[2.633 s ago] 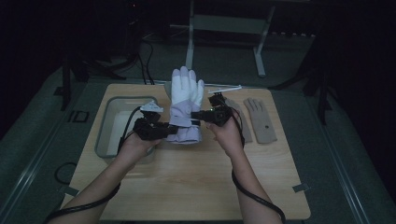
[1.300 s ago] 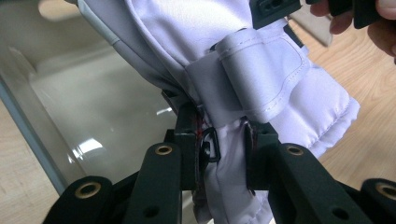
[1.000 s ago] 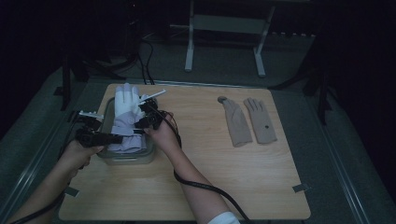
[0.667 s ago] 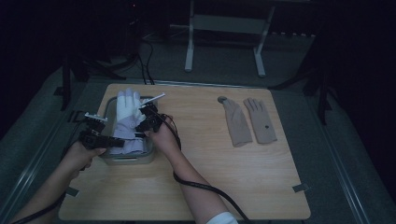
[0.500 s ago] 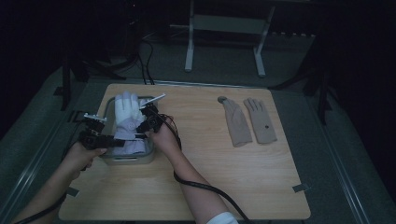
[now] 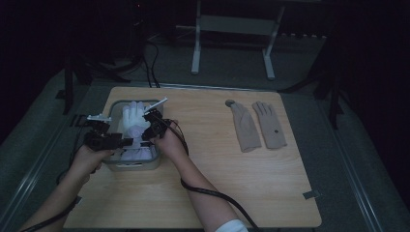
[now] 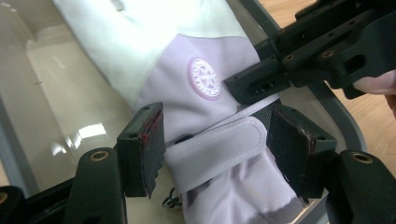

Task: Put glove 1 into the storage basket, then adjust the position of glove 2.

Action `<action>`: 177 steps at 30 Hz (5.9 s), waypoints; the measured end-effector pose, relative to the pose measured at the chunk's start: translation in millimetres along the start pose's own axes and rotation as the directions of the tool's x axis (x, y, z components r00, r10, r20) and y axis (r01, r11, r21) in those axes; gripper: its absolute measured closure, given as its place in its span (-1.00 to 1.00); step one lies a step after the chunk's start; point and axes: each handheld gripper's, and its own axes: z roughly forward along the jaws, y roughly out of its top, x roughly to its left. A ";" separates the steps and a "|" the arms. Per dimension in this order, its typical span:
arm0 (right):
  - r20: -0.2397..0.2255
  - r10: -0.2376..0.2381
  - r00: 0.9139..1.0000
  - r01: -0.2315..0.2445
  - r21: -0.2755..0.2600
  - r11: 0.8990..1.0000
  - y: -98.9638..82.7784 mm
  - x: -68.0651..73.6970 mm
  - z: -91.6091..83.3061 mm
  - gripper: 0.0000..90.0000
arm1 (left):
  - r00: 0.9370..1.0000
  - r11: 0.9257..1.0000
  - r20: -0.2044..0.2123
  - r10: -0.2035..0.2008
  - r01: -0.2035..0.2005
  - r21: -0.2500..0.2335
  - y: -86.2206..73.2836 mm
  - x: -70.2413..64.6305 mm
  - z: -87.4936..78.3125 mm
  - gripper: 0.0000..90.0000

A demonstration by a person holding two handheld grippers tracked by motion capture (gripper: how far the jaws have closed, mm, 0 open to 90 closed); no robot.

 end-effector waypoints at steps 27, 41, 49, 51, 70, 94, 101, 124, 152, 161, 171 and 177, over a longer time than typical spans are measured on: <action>0.008 -0.141 0.990 0.140 -0.183 0.973 -46.7 -42.6 -104.0 -0.61 | 0.977 0.978 0.102 0.185 -0.173 -0.118 2.9 -81.2 17.4 -0.61; 0.045 -0.107 0.993 0.114 -0.227 0.967 -81.9 -74.8 -138.2 -0.61 | 0.946 0.956 0.189 0.265 -0.232 -0.176 1.2 -133.8 34.6 -0.61; 0.067 -0.090 0.994 0.103 -0.221 0.970 -104.4 -95.8 -148.3 -0.62 | 0.925 0.949 0.244 0.291 -0.245 -0.199 -8.4 -149.0 56.9 -0.61; 0.073 -0.091 0.993 0.105 -0.213 0.971 -110.0 -100.3 -149.2 -0.63 | 0.922 0.947 0.247 0.297 -0.252 -0.198 -11.8 -152.1 63.0 -0.61; 0.091 -0.075 0.993 0.095 -0.245 0.965 -174.5 -134.5 -150.4 -0.65 | 0.906 0.920 0.209 0.368 -0.322 -0.223 -52.0 -166.8 101.0 -0.62; 0.178 -0.004 0.984 0.059 -0.306 0.950 -251.2 -174.8 -162.9 -0.68 | 0.928 0.925 0.164 0.335 -0.291 -0.243 -77.9 -150.4 114.9 -0.73; 0.178 0.020 0.984 0.045 -0.355 0.934 -229.7 -185.5 -178.6 -0.70 | 0.935 0.932 0.147 0.323 -0.286 -0.224 -77.3 -150.2 115.9 -0.84; 0.322 0.136 0.937 -0.017 -0.348 0.937 -169.7 -236.4 -170.8 -0.30 | 0.929 0.929 0.131 0.345 -0.318 -0.189 -77.5 -154.1 117.5 -0.84; 0.432 0.144 0.890 -0.051 -0.219 0.974 -142.8 -297.5 -125.6 -0.14 | 0.929 0.933 0.159 0.335 -0.305 -0.189 -77.1 -151.5 117.4 -0.84; 0.454 0.135 0.881 -0.038 -0.218 0.975 -144.4 -289.1 -123.6 0.31 | 0.928 0.930 0.142 0.345 -0.316 -0.189 -78.2 -153.6 116.9 -0.84; 0.423 0.249 0.871 -0.158 -0.237 0.958 -139.8 -285.2 -125.9 0.75 | 0.927 0.928 0.140 0.349 -0.322 -0.186 -78.3 -154.0 117.0 -0.84; 0.396 0.297 0.869 -0.194 -0.280 0.940 -140.7 -278.6 -132.6 0.77 | 0.926 0.929 0.143 0.349 -0.322 -0.182 -78.1 -153.8 117.2 -0.84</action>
